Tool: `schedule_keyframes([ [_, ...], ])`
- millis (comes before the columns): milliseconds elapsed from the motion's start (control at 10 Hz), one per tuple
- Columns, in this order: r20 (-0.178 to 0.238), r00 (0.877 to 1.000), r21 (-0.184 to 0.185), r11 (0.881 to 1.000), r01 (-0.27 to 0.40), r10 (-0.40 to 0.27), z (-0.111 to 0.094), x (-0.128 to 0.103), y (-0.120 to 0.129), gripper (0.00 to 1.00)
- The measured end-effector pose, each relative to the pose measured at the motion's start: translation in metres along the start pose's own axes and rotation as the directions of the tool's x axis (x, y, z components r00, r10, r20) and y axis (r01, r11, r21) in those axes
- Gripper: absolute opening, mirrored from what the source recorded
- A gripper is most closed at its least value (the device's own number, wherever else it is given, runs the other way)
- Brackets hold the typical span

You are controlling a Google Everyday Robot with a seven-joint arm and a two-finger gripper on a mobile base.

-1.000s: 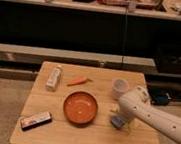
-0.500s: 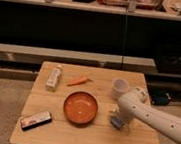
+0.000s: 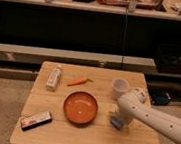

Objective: Place the white sponge in the ceramic bowl

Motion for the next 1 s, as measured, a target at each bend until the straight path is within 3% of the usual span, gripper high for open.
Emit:
schedule_keyframes([
  [300,0.009,1.0,0.0,1.0,-0.008,0.008,0.0017,-0.0022,0.0021,0.8],
  [600,0.019,1.0,0.001,1.0,-0.011,0.011,0.0037,-0.0047,-0.0002,0.66],
  [700,0.022,1.0,0.0,1.0,-0.013,0.013,0.0049,-0.0052,0.0008,0.67],
  [900,0.028,0.999,-0.001,1.0,-0.02,0.02,0.0082,-0.006,0.0019,0.79],
  [1000,0.031,0.999,-0.001,1.0,-0.021,0.021,0.0093,-0.0061,0.0014,0.78],
])
